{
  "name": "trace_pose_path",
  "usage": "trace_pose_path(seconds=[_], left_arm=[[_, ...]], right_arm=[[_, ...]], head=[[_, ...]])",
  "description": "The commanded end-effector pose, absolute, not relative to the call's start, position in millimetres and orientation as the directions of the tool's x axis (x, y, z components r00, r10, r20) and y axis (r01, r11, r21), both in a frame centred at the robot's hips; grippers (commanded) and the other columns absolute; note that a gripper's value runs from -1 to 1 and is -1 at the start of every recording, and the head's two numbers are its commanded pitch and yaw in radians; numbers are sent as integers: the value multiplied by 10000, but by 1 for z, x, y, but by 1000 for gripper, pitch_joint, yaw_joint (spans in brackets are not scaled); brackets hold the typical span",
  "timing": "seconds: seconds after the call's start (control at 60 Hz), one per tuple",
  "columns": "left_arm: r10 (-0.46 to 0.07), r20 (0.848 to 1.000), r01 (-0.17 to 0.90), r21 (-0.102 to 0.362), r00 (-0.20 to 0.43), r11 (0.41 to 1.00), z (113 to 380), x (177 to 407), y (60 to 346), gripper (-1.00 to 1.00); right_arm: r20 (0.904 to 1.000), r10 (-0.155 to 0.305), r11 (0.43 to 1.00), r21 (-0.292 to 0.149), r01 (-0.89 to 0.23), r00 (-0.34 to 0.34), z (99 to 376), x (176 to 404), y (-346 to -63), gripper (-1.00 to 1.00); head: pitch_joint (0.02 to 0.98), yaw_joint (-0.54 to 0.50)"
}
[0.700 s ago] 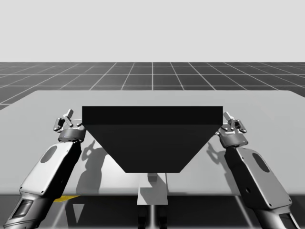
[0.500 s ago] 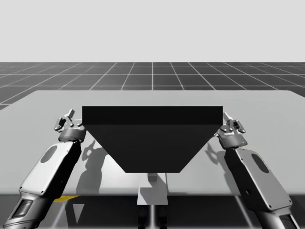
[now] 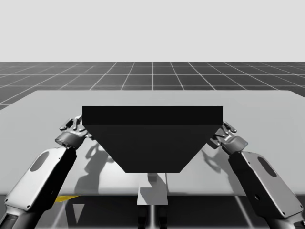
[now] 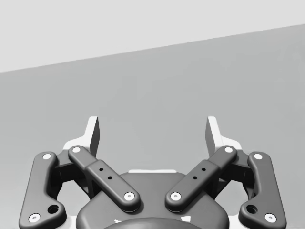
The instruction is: Reach around the screen and pick up the object behind it.
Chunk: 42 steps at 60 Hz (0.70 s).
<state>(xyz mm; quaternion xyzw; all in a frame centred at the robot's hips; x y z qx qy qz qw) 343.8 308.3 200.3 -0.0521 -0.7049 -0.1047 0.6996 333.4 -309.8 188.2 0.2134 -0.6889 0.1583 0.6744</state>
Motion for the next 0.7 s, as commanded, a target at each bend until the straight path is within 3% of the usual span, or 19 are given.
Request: trace_pose_path(seconds=[0.017, 0.183, 0.383, 0.517, 0.7], left_arm=[[-712, 9974, 3751, 622, 102, 9249, 203, 323, 303, -1000], [-689, 9974, 5042, 488, 213, 8622, 199, 301, 309, -1000], [-1324, 9912, 6320, 1027, 0, 7682, 194, 284, 304, -1000], [-1504, 9885, 6497, 1224, -126, 7503, 191, 282, 297, -1000], [-1502, 9885, 6571, 1229, -148, 7438, 187, 283, 293, -1000]], right_arm=[[9960, -856, 7520, 808, -6542, 246, 191, 320, -310, -1000], [9983, -495, 6670, 570, -7429, 321, 188, 310, -306, -1000], [9987, -290, 5810, 502, -8124, 410, 180, 294, -293, -1000], [9943, -100, 6415, 880, -7621, 1064, 177, 284, -294, -1000], [9911, 9, 7019, 942, -7060, 1330, 166, 285, -306, -1000]], head=[[55, -32], [64, -33], [76, -34], [86, -42], [96, -52]])
